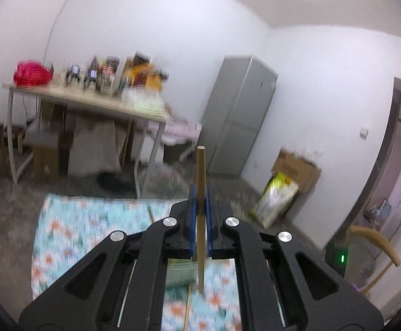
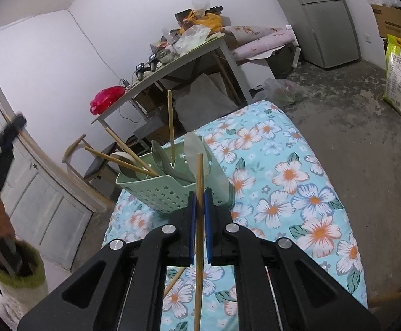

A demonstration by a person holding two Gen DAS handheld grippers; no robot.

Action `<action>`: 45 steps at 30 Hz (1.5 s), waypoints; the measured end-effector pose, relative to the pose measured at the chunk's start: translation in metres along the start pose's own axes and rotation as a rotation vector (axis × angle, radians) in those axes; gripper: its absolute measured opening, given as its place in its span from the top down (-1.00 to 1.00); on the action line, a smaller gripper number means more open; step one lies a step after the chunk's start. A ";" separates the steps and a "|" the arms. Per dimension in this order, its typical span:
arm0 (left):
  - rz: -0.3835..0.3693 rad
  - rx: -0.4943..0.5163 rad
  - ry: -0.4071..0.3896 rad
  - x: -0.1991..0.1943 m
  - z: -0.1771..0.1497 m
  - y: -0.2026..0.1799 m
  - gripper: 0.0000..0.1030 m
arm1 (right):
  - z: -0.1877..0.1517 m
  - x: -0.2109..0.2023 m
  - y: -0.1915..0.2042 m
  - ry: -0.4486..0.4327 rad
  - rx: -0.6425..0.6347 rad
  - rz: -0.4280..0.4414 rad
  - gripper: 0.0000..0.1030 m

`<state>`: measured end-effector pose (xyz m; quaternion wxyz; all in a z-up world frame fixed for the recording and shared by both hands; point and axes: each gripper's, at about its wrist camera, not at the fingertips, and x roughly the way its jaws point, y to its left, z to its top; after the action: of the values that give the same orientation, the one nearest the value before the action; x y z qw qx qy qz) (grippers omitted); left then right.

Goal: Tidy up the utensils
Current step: 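Carry both chopsticks over the caddy and release the left gripper's chopstick into it, then lower the right gripper's chopstick into the caddy and open the right gripper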

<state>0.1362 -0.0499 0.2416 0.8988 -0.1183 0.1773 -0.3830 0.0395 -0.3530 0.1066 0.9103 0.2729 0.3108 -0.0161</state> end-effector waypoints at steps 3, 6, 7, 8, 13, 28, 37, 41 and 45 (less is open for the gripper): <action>0.002 0.016 -0.062 0.005 0.010 -0.006 0.91 | 0.000 -0.001 0.000 -0.003 0.003 0.003 0.88; 0.028 0.037 -0.069 0.018 0.010 -0.010 0.91 | 0.000 -0.002 -0.001 0.000 0.003 0.003 0.88; 0.031 0.034 -0.064 0.025 0.007 -0.009 0.91 | 0.000 -0.001 -0.001 0.002 0.003 0.002 0.88; 0.033 0.034 -0.058 0.033 0.004 -0.008 0.91 | 0.000 -0.001 -0.002 0.004 0.004 0.002 0.88; 0.069 0.033 -0.017 0.067 -0.017 -0.001 0.91 | -0.001 0.003 -0.004 0.014 0.012 0.000 0.88; 0.118 -0.048 0.045 0.080 -0.051 0.038 0.14 | 0.008 0.001 0.007 -0.009 -0.023 0.014 0.88; 0.227 -0.039 0.086 0.038 -0.064 0.042 -0.44 | 0.045 -0.014 0.060 -0.128 -0.156 0.111 0.88; 0.319 -0.023 0.121 0.024 -0.077 0.045 -0.64 | 0.065 -0.018 0.092 -0.198 -0.231 0.159 0.88; 0.396 -0.015 0.162 0.015 -0.093 0.050 -0.73 | 0.082 -0.024 0.118 -0.275 -0.286 0.208 0.88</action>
<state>0.1401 -0.0347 0.1363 0.9384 -0.0566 0.2716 -0.2061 0.0890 -0.2979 0.2320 0.9703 0.1671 0.1531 0.0851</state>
